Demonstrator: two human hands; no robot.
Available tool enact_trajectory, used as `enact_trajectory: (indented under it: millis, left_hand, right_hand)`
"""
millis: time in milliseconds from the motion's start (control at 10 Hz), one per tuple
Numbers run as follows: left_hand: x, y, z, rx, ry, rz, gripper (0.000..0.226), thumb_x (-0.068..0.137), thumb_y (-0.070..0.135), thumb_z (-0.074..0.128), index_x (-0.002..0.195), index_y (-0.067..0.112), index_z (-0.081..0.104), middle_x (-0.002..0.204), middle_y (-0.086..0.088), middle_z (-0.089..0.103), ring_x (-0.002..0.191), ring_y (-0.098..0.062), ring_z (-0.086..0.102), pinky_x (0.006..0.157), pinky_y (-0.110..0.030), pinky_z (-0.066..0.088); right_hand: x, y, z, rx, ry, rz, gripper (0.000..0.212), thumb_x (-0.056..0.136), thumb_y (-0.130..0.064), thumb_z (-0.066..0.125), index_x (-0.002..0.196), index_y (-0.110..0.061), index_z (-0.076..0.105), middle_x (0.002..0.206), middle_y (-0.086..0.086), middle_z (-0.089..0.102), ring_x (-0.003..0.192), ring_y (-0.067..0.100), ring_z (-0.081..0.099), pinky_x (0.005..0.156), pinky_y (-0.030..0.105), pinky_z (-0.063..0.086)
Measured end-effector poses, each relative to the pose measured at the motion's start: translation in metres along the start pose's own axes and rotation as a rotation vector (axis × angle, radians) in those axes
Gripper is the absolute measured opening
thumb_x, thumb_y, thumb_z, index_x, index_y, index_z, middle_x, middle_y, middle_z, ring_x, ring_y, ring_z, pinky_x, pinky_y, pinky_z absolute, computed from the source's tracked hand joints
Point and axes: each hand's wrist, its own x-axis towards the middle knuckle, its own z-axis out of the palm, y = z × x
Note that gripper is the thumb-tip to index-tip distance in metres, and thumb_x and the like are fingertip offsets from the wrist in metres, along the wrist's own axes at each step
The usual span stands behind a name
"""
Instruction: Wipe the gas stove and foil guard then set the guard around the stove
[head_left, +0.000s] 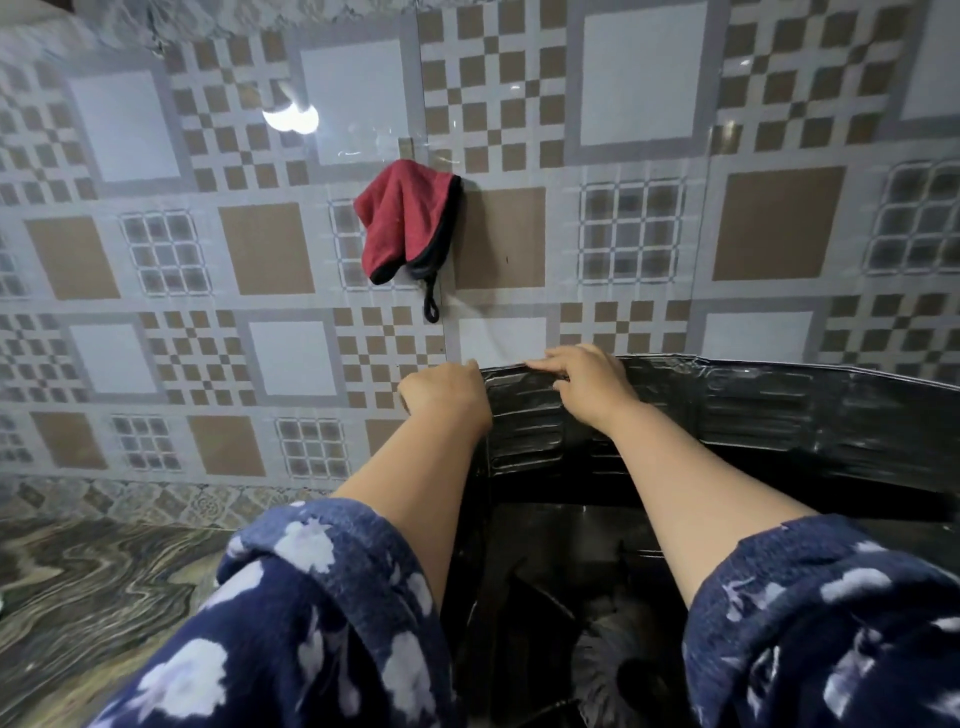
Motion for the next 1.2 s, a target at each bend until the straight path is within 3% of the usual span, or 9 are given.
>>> enact_trajectory:
  millis: [200,400,600,800,1000,1100,1200]
  left_hand:
    - [0.000,0.041,-0.004,-0.058,0.118,0.166,0.047,0.091,0.014,0.046,0.136,0.028,0.046,0.131,-0.006,0.049,0.123,-0.029,0.044,0.086,-0.039,0.039]
    - [0.024,0.101,0.010,-0.150,0.183,0.395,0.059,0.093,0.015,0.046,0.145,0.042,0.033,0.145,-0.004,0.040,0.133,-0.027,0.035,0.101,-0.045,0.034]
    - [0.047,0.137,0.026,-0.110,0.243,0.448,0.073,0.091,0.009,0.044,0.150,0.043,0.017,0.150,-0.005,0.030,0.137,-0.027,0.028,0.107,-0.045,0.029]
    - [0.058,0.145,0.039,-0.102,0.306,0.440,0.077,0.088,0.010,0.046,0.150,0.043,0.013,0.144,-0.005,0.027,0.132,-0.029,0.025,0.103,-0.044,0.033]
    - [0.059,0.141,0.040,-0.111,0.265,0.465,0.077,0.088,0.017,0.050,0.151,0.040,0.012,0.144,-0.004,0.027,0.133,-0.028,0.026,0.106,-0.044,0.033]
    - [0.053,0.138,0.035,-0.122,0.218,0.450,0.076,0.089,0.023,0.049,0.152,0.036,0.008,0.152,-0.005,0.021,0.140,-0.027,0.021,0.114,-0.050,0.023]
    - [0.035,0.131,0.023,-0.183,0.168,0.449,0.075,0.090,0.026,0.051,0.152,0.034,0.011,0.156,-0.003,0.016,0.142,-0.026,0.019,0.113,-0.050,0.025]
  right_hand:
    - [-0.027,0.037,-0.050,-0.136,0.046,0.052,0.034,0.089,-0.013,0.061,0.114,-0.036,0.066,0.125,-0.001,0.062,0.120,0.023,0.050,0.103,0.039,0.038]
    - [-0.054,0.108,-0.114,-0.289,0.227,0.172,0.031,0.088,-0.009,0.059,0.107,-0.031,0.070,0.123,-0.001,0.061,0.117,0.026,0.049,0.099,0.041,0.034]
    - [-0.075,0.168,-0.136,-0.266,0.241,0.276,0.033,0.090,-0.010,0.057,0.110,-0.033,0.069,0.124,-0.003,0.065,0.113,0.026,0.057,0.102,0.045,0.040]
    - [-0.065,0.186,-0.123,-0.136,0.358,0.262,0.038,0.091,0.000,0.050,0.105,-0.027,0.073,0.115,0.005,0.071,0.107,0.031,0.062,0.099,0.046,0.044]
    - [-0.055,0.183,-0.122,-0.220,0.312,0.338,0.041,0.092,-0.003,0.049,0.108,-0.033,0.071,0.119,0.006,0.069,0.113,0.030,0.057,0.103,0.043,0.038]
    - [-0.056,0.170,-0.123,-0.334,0.260,0.352,0.047,0.090,-0.003,0.050,0.119,-0.039,0.062,0.126,0.009,0.063,0.121,0.029,0.049,0.113,0.045,0.023]
    - [-0.064,0.145,-0.129,-0.373,0.188,0.362,0.046,0.090,-0.007,0.055,0.125,-0.037,0.058,0.134,0.009,0.057,0.128,0.030,0.043,0.116,0.047,0.019]
